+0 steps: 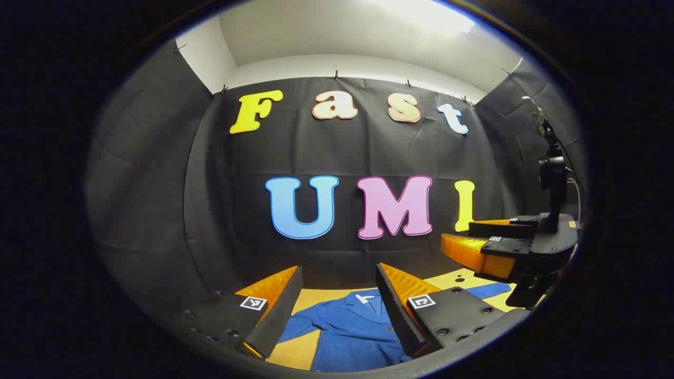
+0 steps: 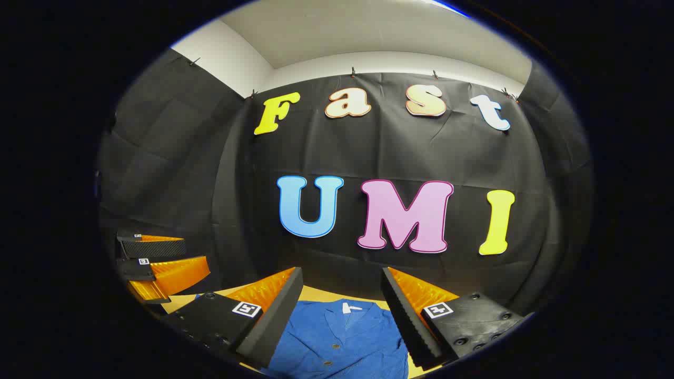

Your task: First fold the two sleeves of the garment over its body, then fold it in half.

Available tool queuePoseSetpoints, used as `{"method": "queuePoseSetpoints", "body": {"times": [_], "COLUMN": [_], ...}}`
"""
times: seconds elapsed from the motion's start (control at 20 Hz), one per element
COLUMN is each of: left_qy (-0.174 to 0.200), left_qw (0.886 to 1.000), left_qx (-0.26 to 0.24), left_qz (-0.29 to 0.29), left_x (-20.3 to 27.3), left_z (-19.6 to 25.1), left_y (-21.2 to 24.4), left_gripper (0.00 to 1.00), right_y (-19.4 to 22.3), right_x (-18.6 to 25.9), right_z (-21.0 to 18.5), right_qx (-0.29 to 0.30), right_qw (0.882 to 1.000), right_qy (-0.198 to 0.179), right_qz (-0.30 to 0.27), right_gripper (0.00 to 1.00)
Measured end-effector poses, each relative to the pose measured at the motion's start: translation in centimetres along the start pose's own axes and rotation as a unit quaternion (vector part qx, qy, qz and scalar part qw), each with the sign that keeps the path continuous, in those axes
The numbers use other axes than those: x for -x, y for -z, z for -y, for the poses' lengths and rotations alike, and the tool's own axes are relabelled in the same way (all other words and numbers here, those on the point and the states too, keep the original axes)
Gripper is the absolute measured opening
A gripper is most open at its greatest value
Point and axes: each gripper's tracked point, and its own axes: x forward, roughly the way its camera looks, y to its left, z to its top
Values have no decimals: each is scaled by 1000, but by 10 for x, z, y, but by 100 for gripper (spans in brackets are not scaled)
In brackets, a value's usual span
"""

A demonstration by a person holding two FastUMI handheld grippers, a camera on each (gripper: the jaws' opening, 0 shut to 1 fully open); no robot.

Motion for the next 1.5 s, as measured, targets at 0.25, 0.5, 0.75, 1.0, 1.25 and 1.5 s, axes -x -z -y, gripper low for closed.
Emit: {"method": "queuePoseSetpoints", "body": {"times": [0.25, 0.5, 0.75, 1.0, 1.25, 1.5], "left_qy": [8, 22, 44, 68, 70, 73], "left_qw": [1000, 999, 998, 996, 996, 996], "left_qx": [7, 35, 43, 55, 49, 46], "left_qz": [7, 11, 20, 17, 19, 20], "left_x": [14, 32, 49, 42, 31, 23], "left_z": [-9, -24, -35, -29, -18, -8], "left_y": [-2, 7, 9, 12, 7, 3], "left_gripper": [80, 80, 80, 80, 80, 80], "right_y": [-7, -28, -51, -61, -47, -48], "right_x": [12, 26, 68, 102, 100, 90], "right_z": [-7, -17, -12, 18, 40, 58], "right_qx": [10, 25, 44, 59, 55, 52], "right_qw": [1000, 999, 994, 988, 986, 985], "right_qy": [16, 44, 94, 141, 156, 162], "right_qz": [5, 19, 34, 30, 14, 20], "right_gripper": [95, 95, 95, 95, 95, 95]}}
